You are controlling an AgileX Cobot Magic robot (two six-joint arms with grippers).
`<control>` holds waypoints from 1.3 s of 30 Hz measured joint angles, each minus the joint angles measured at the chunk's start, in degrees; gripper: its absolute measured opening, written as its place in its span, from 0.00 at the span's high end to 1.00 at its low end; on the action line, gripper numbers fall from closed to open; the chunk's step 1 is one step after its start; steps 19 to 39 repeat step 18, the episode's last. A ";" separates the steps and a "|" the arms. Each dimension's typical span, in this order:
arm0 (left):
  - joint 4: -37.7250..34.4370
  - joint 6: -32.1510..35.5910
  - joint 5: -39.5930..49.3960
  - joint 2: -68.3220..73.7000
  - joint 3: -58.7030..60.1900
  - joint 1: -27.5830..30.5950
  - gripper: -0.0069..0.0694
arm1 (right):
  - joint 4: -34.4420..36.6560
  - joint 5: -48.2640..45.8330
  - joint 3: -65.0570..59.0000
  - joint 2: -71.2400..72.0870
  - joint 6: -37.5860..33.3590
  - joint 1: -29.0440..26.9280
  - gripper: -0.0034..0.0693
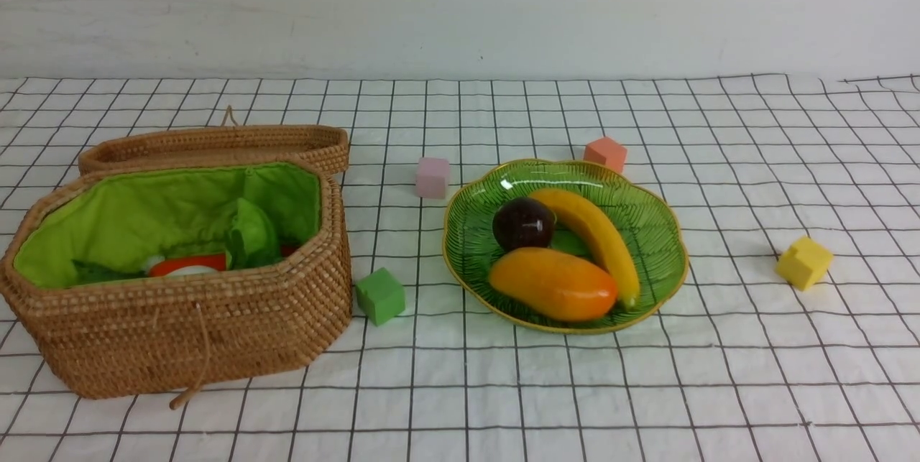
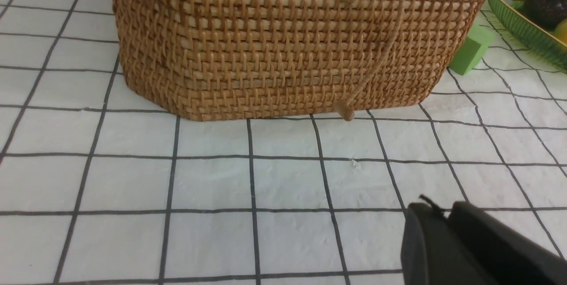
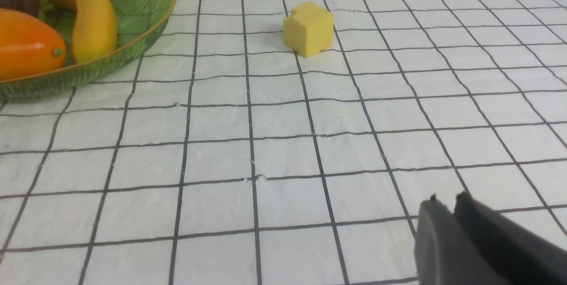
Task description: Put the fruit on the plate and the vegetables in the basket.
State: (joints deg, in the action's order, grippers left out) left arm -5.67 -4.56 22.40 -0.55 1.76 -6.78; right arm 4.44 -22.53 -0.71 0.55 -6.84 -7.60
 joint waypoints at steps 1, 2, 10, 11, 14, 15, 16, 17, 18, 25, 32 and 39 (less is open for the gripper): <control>0.00 0.00 0.00 0.00 0.00 0.00 0.83 | 0.00 0.00 0.00 0.00 0.00 0.00 0.85; 0.00 0.00 0.00 0.00 0.00 0.00 0.83 | 0.00 0.00 0.00 0.00 0.00 0.00 0.85; 0.05 0.00 0.00 0.00 0.00 0.00 0.83 | 0.00 0.00 0.00 0.00 -0.12 0.00 0.83; 0.05 0.00 0.00 0.00 0.00 0.00 0.83 | 0.00 0.00 0.00 0.00 -0.12 0.00 0.83; 0.05 0.00 0.00 0.00 0.00 0.00 0.83 | 0.00 0.00 0.00 0.00 -0.12 0.00 0.83; 0.05 0.00 0.00 0.00 0.00 0.00 0.83 | 0.00 0.00 0.00 0.00 -0.12 0.00 0.83; 0.05 0.00 0.00 0.00 0.00 0.00 0.82 | 0.00 0.00 0.00 0.00 -0.12 0.00 0.83; 0.05 0.00 0.00 0.00 0.00 0.00 0.82 | 0.00 0.00 0.00 0.00 -0.12 0.00 0.83; 0.05 0.00 0.00 0.00 0.00 0.00 0.82 | 0.00 0.00 0.00 0.00 -0.12 0.00 0.83; 0.05 0.00 0.00 0.00 0.00 0.00 0.82 | 0.00 0.00 0.00 0.00 -0.12 0.00 0.83; 0.05 0.00 0.00 0.00 0.00 0.00 0.82 | 0.00 0.00 0.00 0.00 -0.12 0.00 0.83; 0.05 0.00 0.00 0.00 0.00 0.00 0.82 | 0.00 0.00 0.00 0.00 -0.12 0.00 0.83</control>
